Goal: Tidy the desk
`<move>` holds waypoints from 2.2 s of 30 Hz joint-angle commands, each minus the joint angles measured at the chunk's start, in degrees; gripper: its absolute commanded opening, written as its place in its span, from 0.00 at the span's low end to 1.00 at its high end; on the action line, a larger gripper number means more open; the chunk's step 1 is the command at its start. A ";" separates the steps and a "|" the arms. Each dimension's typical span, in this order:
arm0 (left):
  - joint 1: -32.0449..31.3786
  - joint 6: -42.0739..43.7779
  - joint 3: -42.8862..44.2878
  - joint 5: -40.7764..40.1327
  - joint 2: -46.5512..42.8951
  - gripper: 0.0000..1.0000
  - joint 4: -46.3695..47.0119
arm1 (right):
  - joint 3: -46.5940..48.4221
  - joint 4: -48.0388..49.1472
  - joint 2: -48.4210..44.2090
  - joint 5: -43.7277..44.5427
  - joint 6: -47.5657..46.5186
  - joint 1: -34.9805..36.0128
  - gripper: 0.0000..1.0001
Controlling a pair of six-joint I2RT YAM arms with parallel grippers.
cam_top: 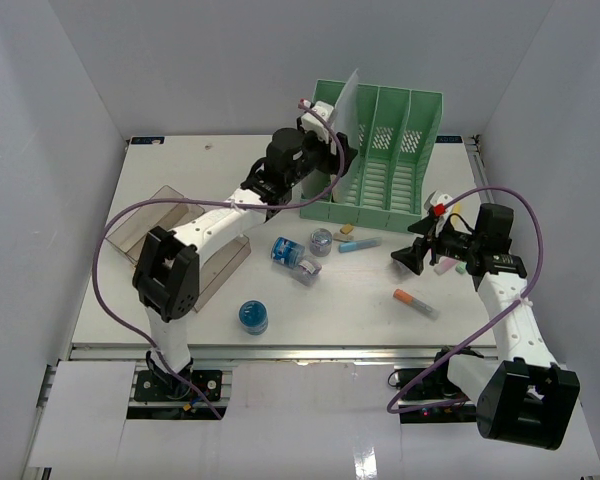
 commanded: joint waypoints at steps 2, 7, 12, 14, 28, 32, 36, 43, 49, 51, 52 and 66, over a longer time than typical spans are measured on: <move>-0.28 1.28 -0.94 2.00 -13.26 0.97 -6.62 | -0.70 1.58 -0.25 -2.04 -1.80 -0.32 0.90; -0.21 -1.31 -12.51 -0.62 -25.93 0.98 -11.18 | -0.86 1.51 -0.09 -1.60 -1.99 -0.49 0.90; 0.19 -5.29 -25.44 -3.45 -39.41 0.98 -20.06 | -0.88 1.55 -0.07 -1.16 -2.07 -0.78 0.90; 0.39 -6.42 -30.32 -3.72 -42.44 0.98 -24.32 | -0.92 1.58 -0.03 -1.16 -2.07 -0.89 0.90; 0.95 -4.54 -33.73 -0.54 -29.34 0.98 -33.55 | -0.99 1.75 0.22 -1.38 -1.84 -1.37 0.90; 0.95 -2.30 -30.29 -3.29 -23.75 0.98 -33.75 | -1.00 1.75 -0.04 -1.74 -1.76 -1.51 0.90; 0.95 -0.99 -26.78 -4.04 -17.78 0.98 -35.00 | -0.91 1.78 -0.13 -1.78 -1.67 -1.55 0.90; 0.95 0.75 -23.31 -8.63 -12.37 0.98 -37.24 | -0.79 1.75 -0.16 -1.87 -1.63 -1.54 0.90; 0.95 0.72 -22.80 -7.46 -10.90 0.98 -37.51 | -0.88 1.75 0.03 -1.51 -1.72 -1.55 0.90; 0.95 0.37 -23.10 -6.83 -10.18 0.98 -37.51 | -0.88 1.78 0.19 -1.43 -1.72 -1.51 0.90; 0.95 0.20 -23.25 -6.68 -9.83 0.98 -37.49 | -0.88 1.82 0.23 -1.41 -1.72 -1.48 0.90; 0.95 -3.60 -23.48 -8.26 -8.20 0.67 -36.74 | -0.79 1.77 0.03 -1.23 -1.72 -1.70 0.90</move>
